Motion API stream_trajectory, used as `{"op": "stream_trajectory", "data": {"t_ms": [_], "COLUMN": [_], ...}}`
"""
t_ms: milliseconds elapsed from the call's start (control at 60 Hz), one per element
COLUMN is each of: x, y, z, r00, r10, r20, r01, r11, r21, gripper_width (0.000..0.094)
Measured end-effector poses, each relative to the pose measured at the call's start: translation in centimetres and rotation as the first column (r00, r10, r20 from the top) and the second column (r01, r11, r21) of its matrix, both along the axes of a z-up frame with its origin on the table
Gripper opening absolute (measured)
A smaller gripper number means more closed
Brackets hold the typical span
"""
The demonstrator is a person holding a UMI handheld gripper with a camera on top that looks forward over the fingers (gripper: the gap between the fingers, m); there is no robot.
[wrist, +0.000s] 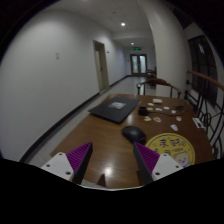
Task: Arrange mouse
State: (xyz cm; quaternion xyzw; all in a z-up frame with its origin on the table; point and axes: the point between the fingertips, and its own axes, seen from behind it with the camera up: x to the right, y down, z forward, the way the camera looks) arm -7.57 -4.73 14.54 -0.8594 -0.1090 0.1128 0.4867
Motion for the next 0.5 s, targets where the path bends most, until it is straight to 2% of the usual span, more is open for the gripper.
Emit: {"op": "stream_trajectory", "data": {"t_ms": [167, 267, 350, 383, 400, 500], "x": [3.1, 2.1, 0.1, 2.2, 1.7, -1.8], "y": [7.3, 10.4, 13.8, 13.4, 14.1, 19.4], "z": [-4.2, -5.9, -8.0, -8.0, -8.3, -8.7], "r00": [0.988, 0.985, 0.975, 0.97, 0.969, 0.974], "r10": [-0.091, -0.078, -0.088, -0.099, -0.097, -0.118], "r20": [0.124, 0.153, 0.206, 0.222, 0.226, 0.193], "r01": [0.097, 0.086, 0.107, 0.122, 0.122, 0.14], "r11": [0.995, 0.995, 0.991, 0.988, 0.987, 0.984], "r21": [-0.04, -0.051, -0.08, -0.091, -0.099, -0.108], "gripper_width": [0.0835, 0.0834, 0.0818, 0.0817, 0.0835, 0.0797]}}
